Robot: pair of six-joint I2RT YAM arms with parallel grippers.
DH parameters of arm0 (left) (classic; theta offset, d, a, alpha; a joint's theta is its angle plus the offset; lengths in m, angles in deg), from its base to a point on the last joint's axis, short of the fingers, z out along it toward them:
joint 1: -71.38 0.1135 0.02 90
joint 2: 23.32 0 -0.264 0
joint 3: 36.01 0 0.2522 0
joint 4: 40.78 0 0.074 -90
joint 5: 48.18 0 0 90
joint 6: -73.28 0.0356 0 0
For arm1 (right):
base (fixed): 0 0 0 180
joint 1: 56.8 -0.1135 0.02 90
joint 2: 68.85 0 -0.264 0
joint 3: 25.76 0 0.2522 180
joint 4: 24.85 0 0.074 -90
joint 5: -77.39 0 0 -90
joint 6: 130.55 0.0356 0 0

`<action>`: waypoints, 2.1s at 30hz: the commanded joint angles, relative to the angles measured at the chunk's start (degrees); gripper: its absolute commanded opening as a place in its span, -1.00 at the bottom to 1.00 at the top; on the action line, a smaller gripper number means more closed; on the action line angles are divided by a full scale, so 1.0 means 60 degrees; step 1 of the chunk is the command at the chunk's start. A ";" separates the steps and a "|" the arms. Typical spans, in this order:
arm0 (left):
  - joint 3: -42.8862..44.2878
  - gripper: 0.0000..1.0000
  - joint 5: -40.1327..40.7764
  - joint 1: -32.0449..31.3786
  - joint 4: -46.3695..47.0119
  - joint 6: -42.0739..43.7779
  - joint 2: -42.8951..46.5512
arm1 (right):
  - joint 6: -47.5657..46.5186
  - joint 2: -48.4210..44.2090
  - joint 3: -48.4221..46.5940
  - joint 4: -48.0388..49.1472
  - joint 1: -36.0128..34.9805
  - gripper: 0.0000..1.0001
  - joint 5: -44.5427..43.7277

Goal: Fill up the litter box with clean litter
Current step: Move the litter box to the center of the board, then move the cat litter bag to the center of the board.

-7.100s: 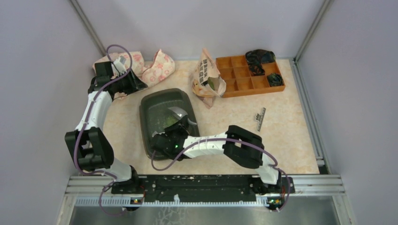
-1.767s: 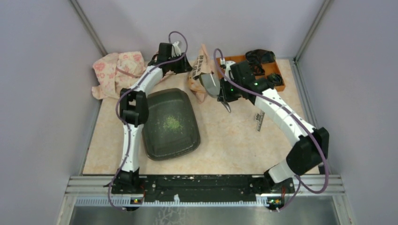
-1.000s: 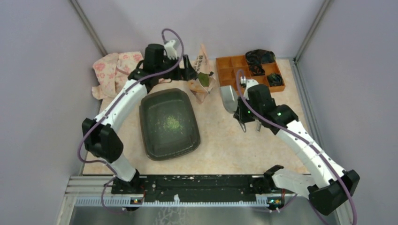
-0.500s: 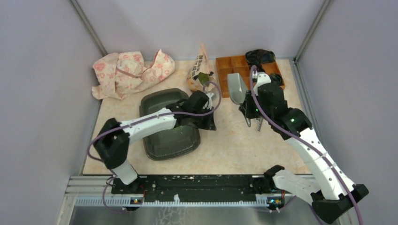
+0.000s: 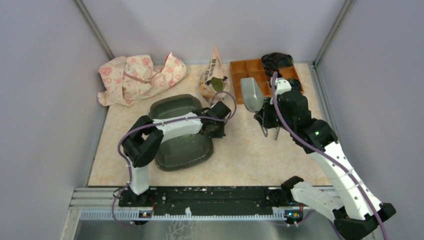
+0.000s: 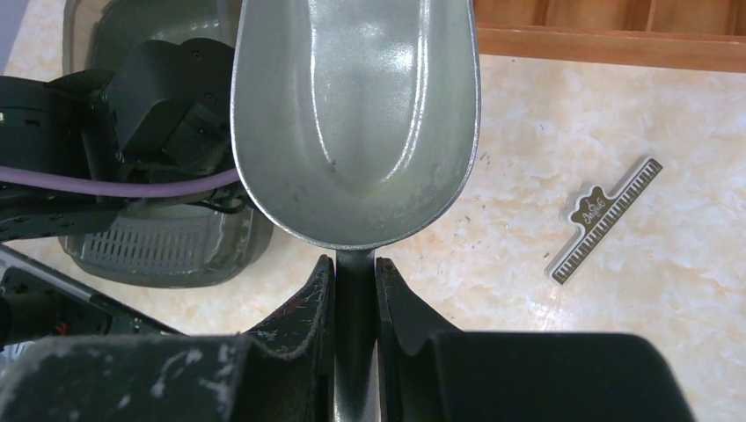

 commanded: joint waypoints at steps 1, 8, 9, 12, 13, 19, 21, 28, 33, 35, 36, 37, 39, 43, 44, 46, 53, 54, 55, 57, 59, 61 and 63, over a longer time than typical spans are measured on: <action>-0.0463 -0.97 0.0757 0.0301 -0.0114 -0.0306 0.0451 | -0.0071 -0.0137 -0.0095 0.0777 0.0031 -1.00 0.0274; -0.1188 -0.99 0.0793 0.0706 0.0046 -0.0265 0.0863 | -0.0039 -0.0052 -0.0001 0.0905 0.0032 -1.00 0.0559; -0.1325 -0.99 0.0791 0.0758 0.0102 -0.0258 0.0946 | -0.0034 -0.0060 0.0014 0.0916 0.0038 -1.00 0.0556; -0.1560 -1.00 0.0806 0.0993 0.0201 -0.0232 0.1102 | -0.0024 -0.0057 0.0065 0.0920 0.0032 -1.00 0.0642; -0.1596 -1.00 0.0786 0.1082 0.0234 -0.0186 0.1131 | -0.0006 -0.0058 0.0072 0.0943 0.0031 -1.00 0.0665; -0.1774 -1.00 0.0748 0.1656 0.0287 0.0032 0.1437 | 0.0011 -0.0058 0.0123 0.0946 0.0032 -1.00 0.0804; -0.1784 -1.00 0.0722 0.1852 0.0342 0.0141 0.1521 | 0.0027 -0.0056 0.0145 0.0965 0.0034 -1.00 0.0824; -0.1222 -1.00 0.0574 0.2004 0.0482 0.0539 0.1287 | 0.0071 -0.0051 0.0287 0.1066 0.0031 -1.00 0.0978; -0.0390 -1.00 0.0708 0.2004 0.0478 0.0855 0.0835 | 0.0070 -0.0034 0.0387 0.1123 0.0038 -1.00 0.1059; 0.0012 -1.00 0.0586 0.2010 0.0422 0.1015 0.0670 | 0.0021 -0.0051 0.0402 0.1087 0.0031 -1.00 0.1035; 0.0188 -1.00 0.0341 0.2005 0.0363 0.1096 0.0634 | -0.0004 -0.0045 0.0401 0.1045 0.0031 -1.00 0.0980; 0.0356 -1.00 -0.0045 0.1997 0.0301 0.1205 0.0657 | -0.0044 -0.0051 0.0398 0.1005 0.0031 -1.00 0.0923; 0.0571 -0.94 -0.0548 0.1874 0.0191 0.1324 0.0835 | -0.0105 -0.0078 0.0374 0.0926 0.0031 -1.00 0.0807; 0.1160 -0.38 -0.0829 0.1595 -0.0180 0.1556 0.1399 | -0.0234 -0.0120 0.0241 0.0769 0.0031 -1.00 0.0666; 0.1401 -0.21 -0.0741 0.1587 -0.0371 0.1590 0.1476 | -0.0274 -0.0131 0.0202 0.0707 0.0031 -1.00 0.0626; 0.2046 -0.01 -0.0486 0.1594 -0.0676 0.1742 0.1540 | -0.0367 -0.0171 0.0067 0.0584 0.0045 -1.00 0.0512; 0.4197 0.59 0.1313 0.1594 -0.0945 0.2780 0.0782 | -0.0529 -0.0214 -0.0092 0.0419 0.0060 -1.00 0.0363; 0.4223 0.57 0.1655 0.1585 -0.0736 0.3045 0.0652 | -0.0544 -0.0230 -0.0067 0.0419 0.0060 -1.00 0.0370; 0.4122 0.55 0.2012 0.1586 -0.0414 0.3292 0.0544 | -0.0548 -0.0241 -0.0035 0.0430 0.0073 -1.00 0.0387; 0.3724 0.47 0.2661 0.1604 0.0436 0.3731 0.0435 | -0.0546 -0.0282 0.0033 0.0431 0.0088 -1.00 0.0393; 0.3578 0.40 0.3255 0.1609 0.0975 0.4108 0.0224 | -0.0548 -0.0318 0.0091 0.0418 0.0093 -1.00 0.0402; 0.3752 0.36 0.3561 0.1609 0.1064 0.4342 -0.0055 | -0.0594 -0.0337 0.0111 0.0394 0.0118 -1.00 0.0388; 0.4082 0.34 0.3755 0.1602 0.0866 0.4438 -0.0322 | -0.0623 -0.0351 0.0143 0.0402 0.0136 -1.00 0.0352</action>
